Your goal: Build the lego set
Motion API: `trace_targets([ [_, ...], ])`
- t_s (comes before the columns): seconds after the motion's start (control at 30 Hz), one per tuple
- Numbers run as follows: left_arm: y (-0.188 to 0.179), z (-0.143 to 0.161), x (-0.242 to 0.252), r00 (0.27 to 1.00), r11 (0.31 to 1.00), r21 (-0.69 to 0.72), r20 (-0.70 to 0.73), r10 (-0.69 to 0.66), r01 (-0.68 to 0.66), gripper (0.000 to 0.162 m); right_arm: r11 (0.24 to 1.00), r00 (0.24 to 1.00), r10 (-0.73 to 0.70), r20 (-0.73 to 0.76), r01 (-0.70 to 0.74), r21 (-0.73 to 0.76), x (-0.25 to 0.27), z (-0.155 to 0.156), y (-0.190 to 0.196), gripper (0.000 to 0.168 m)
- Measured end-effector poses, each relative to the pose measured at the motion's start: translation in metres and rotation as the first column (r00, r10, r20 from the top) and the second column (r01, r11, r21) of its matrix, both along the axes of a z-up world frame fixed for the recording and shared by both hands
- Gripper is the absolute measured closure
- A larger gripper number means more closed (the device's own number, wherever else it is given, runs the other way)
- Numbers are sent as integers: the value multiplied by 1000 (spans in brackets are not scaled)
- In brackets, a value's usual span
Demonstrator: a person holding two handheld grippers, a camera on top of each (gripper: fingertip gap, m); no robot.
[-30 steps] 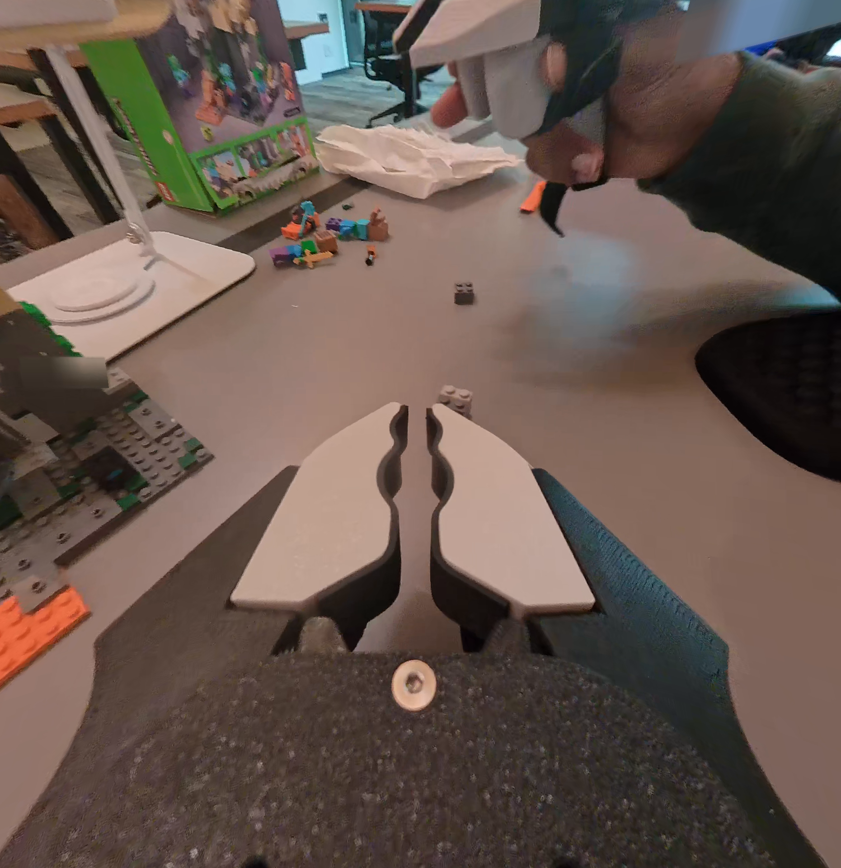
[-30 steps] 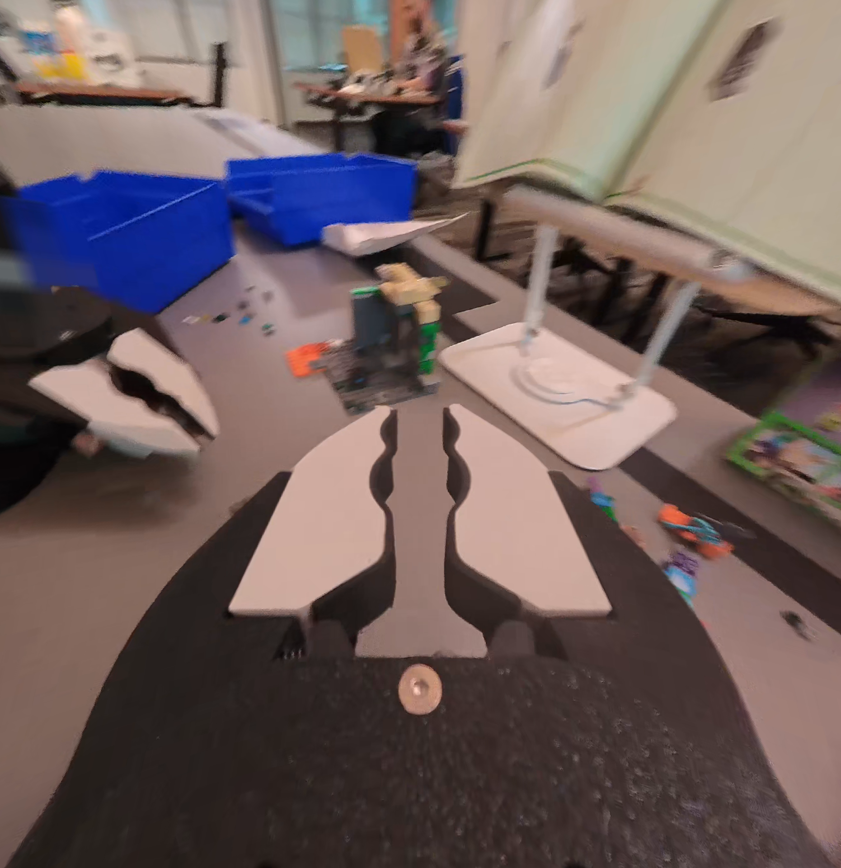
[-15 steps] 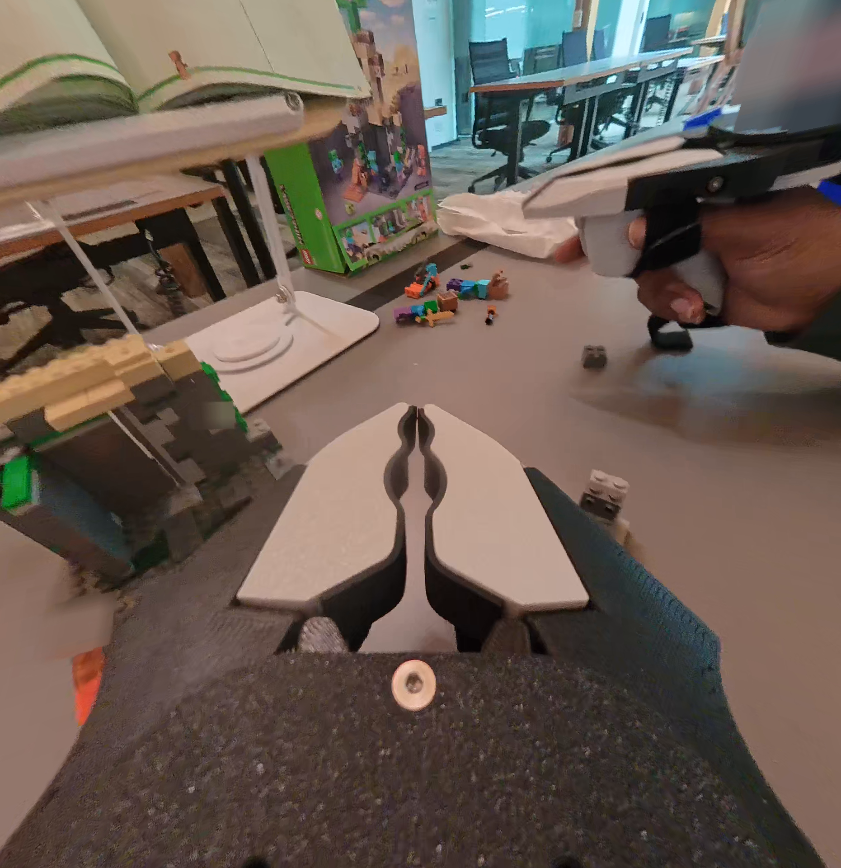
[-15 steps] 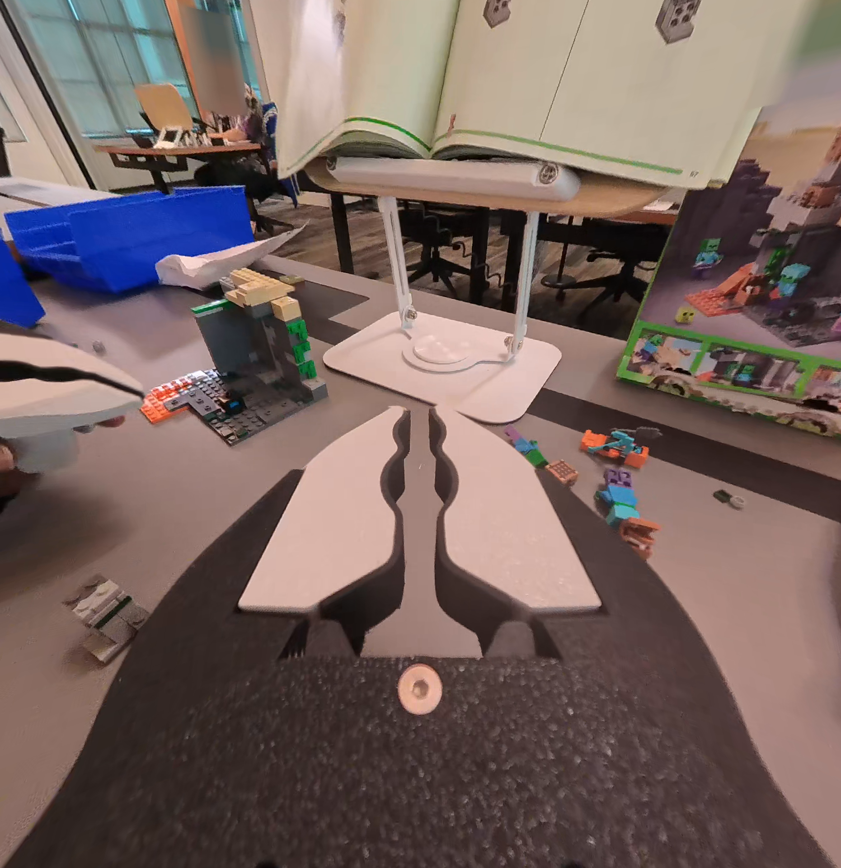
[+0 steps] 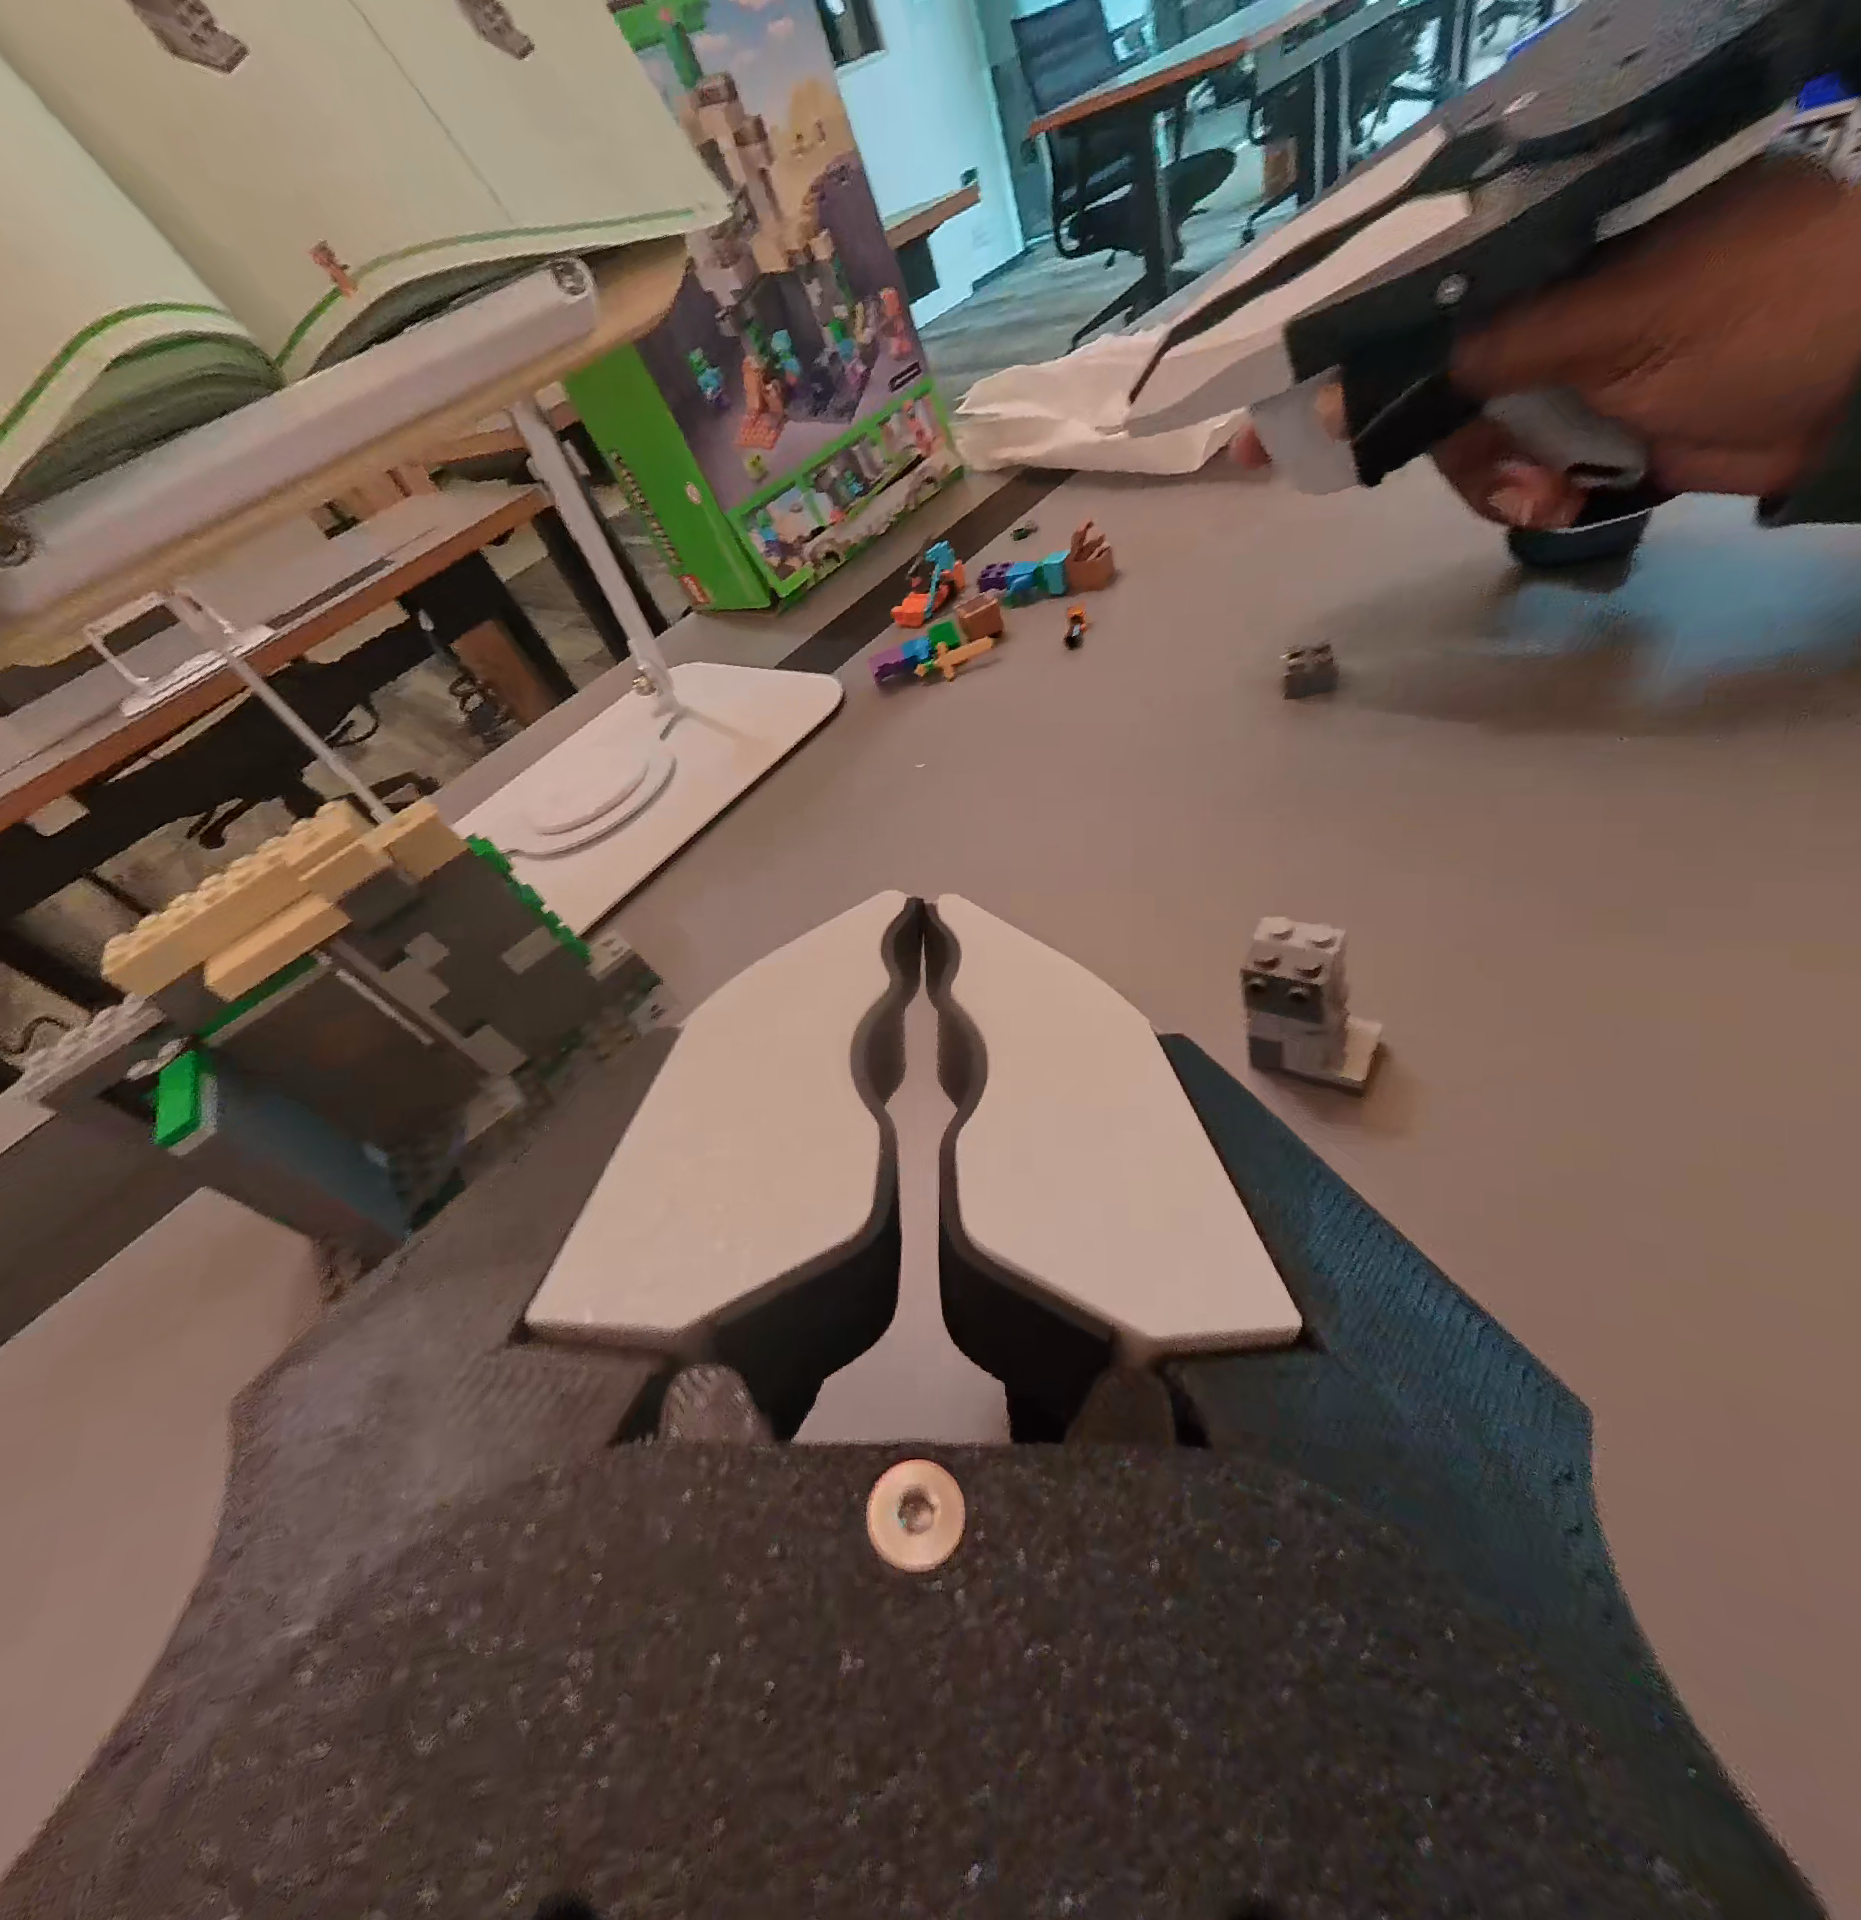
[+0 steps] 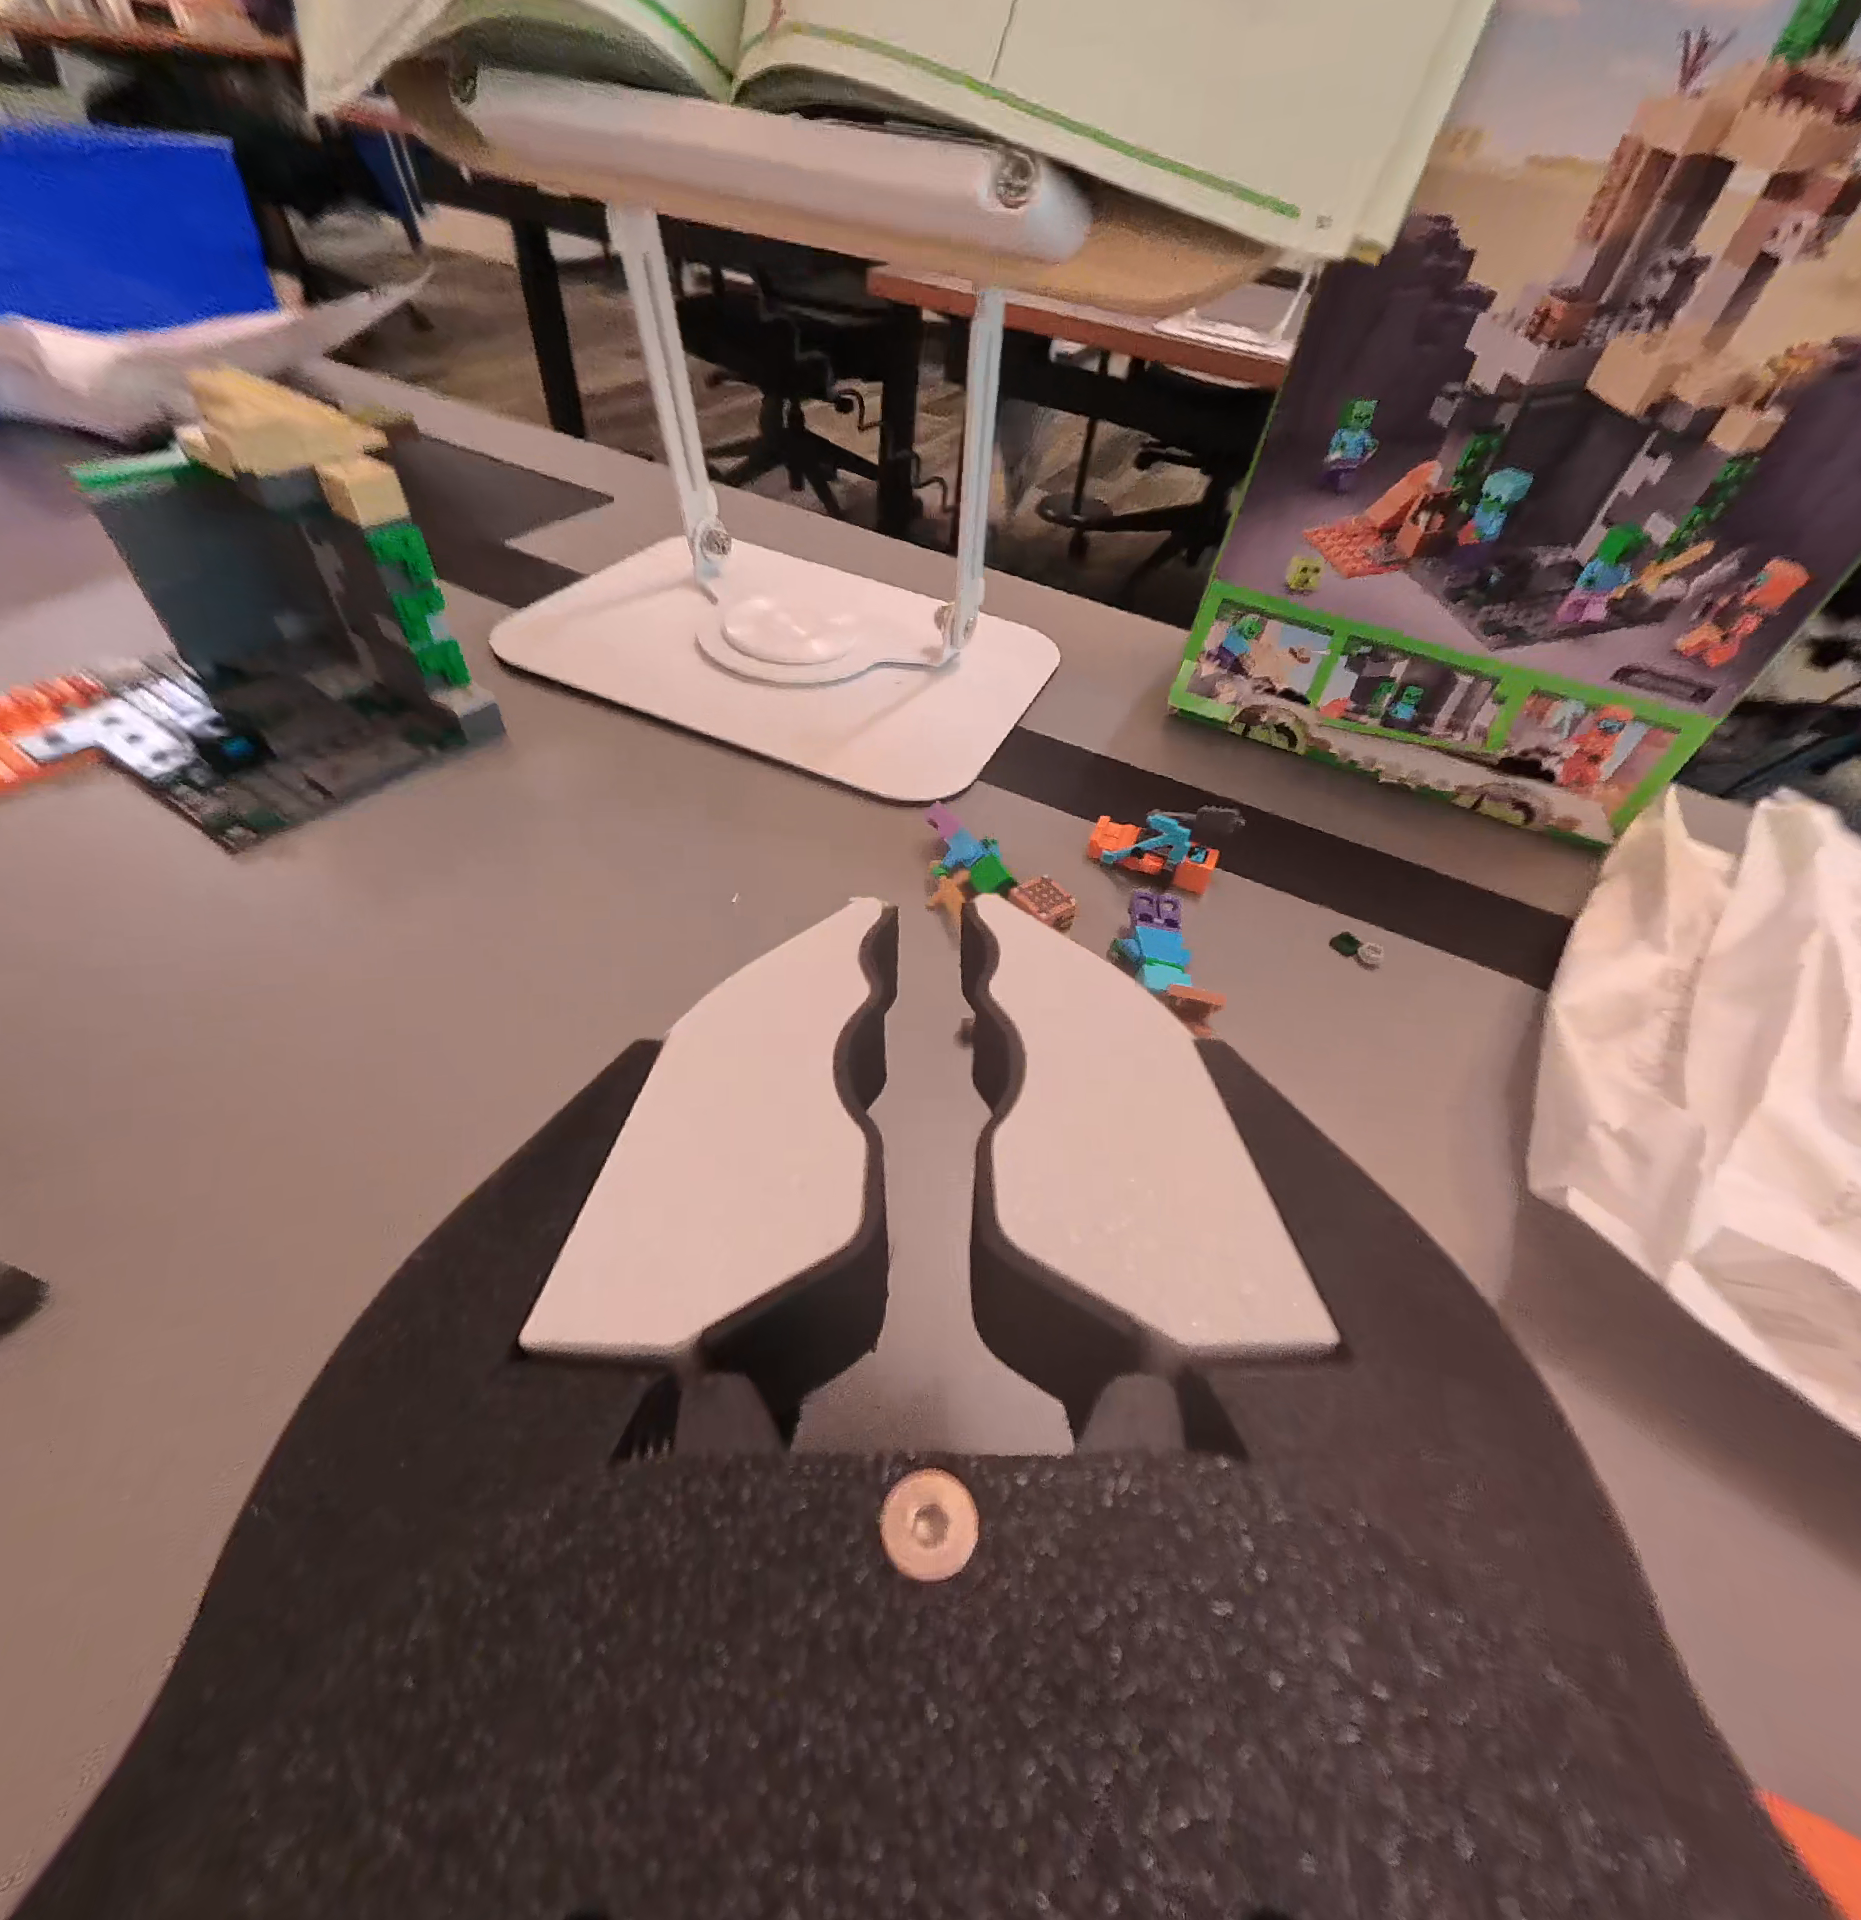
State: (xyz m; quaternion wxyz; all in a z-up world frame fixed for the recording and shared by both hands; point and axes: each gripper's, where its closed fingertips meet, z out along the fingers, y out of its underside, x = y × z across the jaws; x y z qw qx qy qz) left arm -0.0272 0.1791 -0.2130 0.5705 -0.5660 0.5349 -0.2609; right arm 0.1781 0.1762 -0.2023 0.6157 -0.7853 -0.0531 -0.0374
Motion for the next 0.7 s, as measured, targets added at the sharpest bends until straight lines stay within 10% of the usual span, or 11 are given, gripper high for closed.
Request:
trace_targets([
  [0.7,41,22,-11,961,972,-78,149,232,-222,162,993,995,95,44,-97,71,-30,9,-1,157],
])
